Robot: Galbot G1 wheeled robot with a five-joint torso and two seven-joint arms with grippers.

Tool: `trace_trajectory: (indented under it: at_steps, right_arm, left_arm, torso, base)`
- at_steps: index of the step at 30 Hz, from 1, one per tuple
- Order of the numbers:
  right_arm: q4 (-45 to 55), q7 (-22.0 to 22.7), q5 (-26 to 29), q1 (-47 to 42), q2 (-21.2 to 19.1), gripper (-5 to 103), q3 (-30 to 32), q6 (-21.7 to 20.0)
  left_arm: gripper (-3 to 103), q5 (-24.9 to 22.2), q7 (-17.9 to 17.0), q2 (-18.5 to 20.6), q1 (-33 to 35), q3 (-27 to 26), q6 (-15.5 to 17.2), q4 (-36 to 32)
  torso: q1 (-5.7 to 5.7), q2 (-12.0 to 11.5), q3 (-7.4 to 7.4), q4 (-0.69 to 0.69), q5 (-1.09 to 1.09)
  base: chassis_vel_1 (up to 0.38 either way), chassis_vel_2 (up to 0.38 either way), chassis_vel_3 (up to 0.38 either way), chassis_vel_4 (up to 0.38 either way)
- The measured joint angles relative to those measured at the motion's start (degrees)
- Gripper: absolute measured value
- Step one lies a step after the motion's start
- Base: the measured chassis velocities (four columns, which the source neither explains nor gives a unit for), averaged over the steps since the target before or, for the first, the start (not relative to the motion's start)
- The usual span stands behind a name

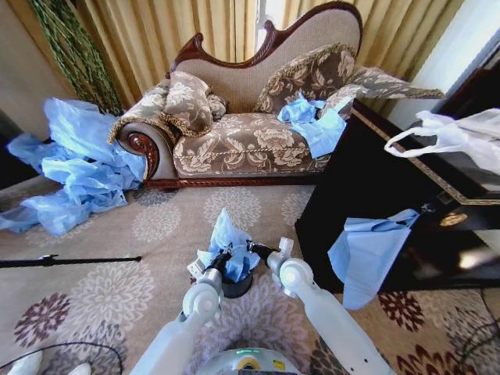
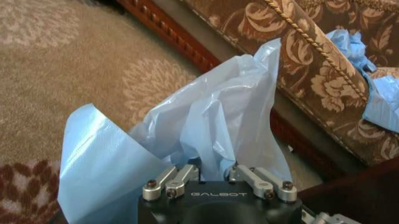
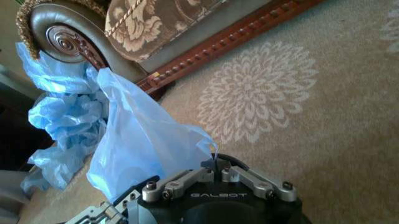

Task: Place a garbage bag over the trash bin.

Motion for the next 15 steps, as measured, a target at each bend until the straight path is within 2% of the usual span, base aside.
trace_trajectory:
  at_steps: [4,7,11,15]
  right_arm:
    - [2.07,0.10,0.03,-1.13,-0.68,0,0.33,0.05]
    - [6.53,0.41,0.68,-3.16,-2.59,0,0.88,0.36]
    - [9.45,0.25,0.79,-4.85,-3.92,0,2.08,0.95]
    - [13.28,0.11,1.97,-6.73,-5.06,0,4.60,1.02]
  left_arm:
    - [16,-0.34,-0.78,0.15,0.32,0.05,0.00,-1.05]
    - [4,-1.72,-1.59,0.06,1.42,0.21,0.01,-3.32]
    - [0,-3.69,-1.38,-0.12,2.65,0.17,-0.03,-5.50]
    - [0,-7.40,0.58,-0.13,4.29,0.32,-0.13,-10.23]
  torso:
    - [0.00,0.00,0.00,0.00,0.00]
    - [0.00,0.00,0.00,-0.01,0.00]
    - [0.00,0.00,0.00,-0.01,0.00]
    - [-0.01,0.00,0.00,0.00,0.01]
  base:
    - [0.000,0.000,0.000,0.000]
    - [0.000,0.000,0.000,0.000]
    - [0.000,0.000,0.000,0.000]
    - [0.000,0.000,0.000,0.000]
